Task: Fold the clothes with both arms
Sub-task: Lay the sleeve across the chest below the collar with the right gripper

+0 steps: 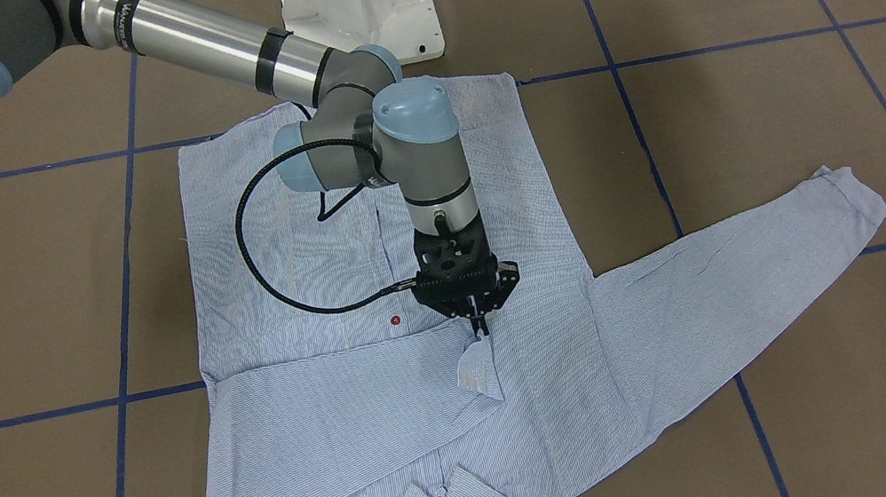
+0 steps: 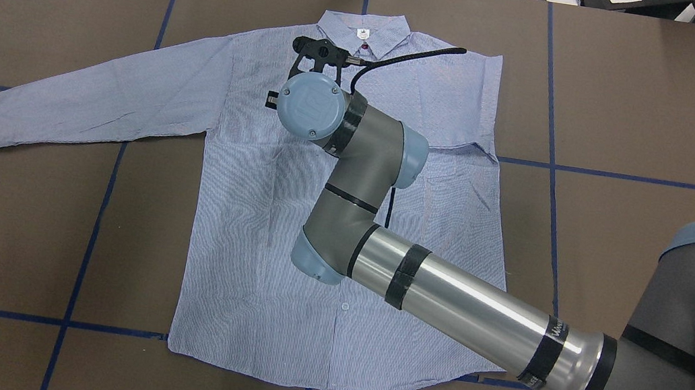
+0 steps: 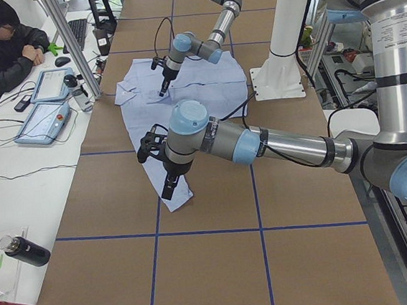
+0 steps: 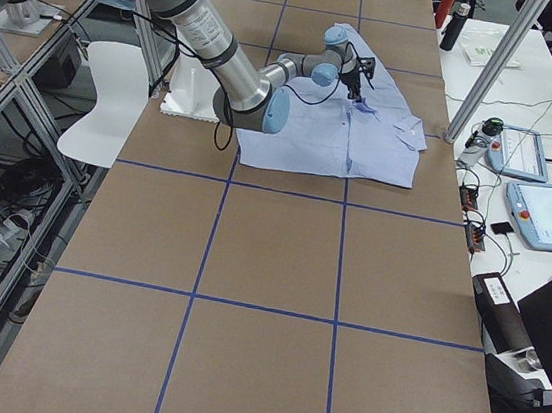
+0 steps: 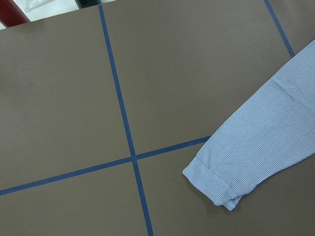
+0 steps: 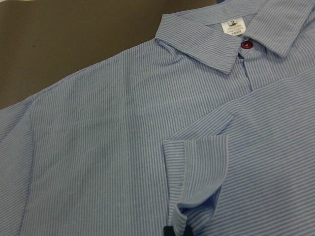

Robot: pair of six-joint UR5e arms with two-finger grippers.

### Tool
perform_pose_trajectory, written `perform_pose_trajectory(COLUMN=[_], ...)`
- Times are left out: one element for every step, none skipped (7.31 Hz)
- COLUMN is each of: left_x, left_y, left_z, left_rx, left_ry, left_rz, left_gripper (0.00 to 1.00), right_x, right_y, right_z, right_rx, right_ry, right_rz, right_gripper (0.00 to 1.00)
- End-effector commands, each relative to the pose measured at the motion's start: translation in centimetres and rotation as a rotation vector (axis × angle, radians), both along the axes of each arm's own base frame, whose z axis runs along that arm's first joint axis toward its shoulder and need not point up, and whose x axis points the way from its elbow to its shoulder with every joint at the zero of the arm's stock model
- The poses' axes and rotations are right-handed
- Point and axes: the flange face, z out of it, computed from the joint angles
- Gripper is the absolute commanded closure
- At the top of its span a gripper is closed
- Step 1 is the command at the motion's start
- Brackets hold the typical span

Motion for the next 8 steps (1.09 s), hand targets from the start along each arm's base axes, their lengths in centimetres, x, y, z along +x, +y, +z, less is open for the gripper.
perform_pose_trajectory(left_x=[0.0, 0.0, 0.0, 0.0, 0.0, 0.0, 0.0, 0.1], left_y=[0.0, 0.0, 0.0, 0.0, 0.0, 0.0, 0.0, -0.1], left_z=[0.3, 0.3, 0.3, 0.3, 0.3, 0.2, 0.2, 0.1], left_rx=[-0.005, -0.005, -0.005, -0.005, -0.005, -0.003, -0.005, 0.003], left_ry=[0.0, 0.0, 0.0, 0.0, 0.0, -0.001, -0.001, 0.001], left_rz=[0.002, 0.002, 0.002, 0.002, 0.002, 0.002, -0.002, 0.0], left_gripper=[0.0, 0.0, 0.0, 0.0, 0.0, 0.0, 0.0, 0.0], right_x=[-1.7, -2.3, -2.5, -2.4, -2.4, -2.4, -2.1, -1.4], right_y=[-0.1, 0.0, 0.2, 0.2, 0.2, 0.2, -0.1, -0.9], right_z=[-2.2, -2.8, -3.1, -3.5, -3.6, -4.0, -5.1, -5.1], right_rx=[0.017, 0.02, 0.021, 0.023, 0.023, 0.024, 0.023, 0.013], right_ry=[0.017, 0.021, 0.019, 0.015, 0.014, 0.009, -0.006, -0.011], right_rz=[0.01, 0.01, 0.007, 0.007, 0.007, 0.008, 0.005, -0.007], right_gripper=[0.69, 0.67, 0.65, 0.63, 0.63, 0.63, 0.63, 0.53])
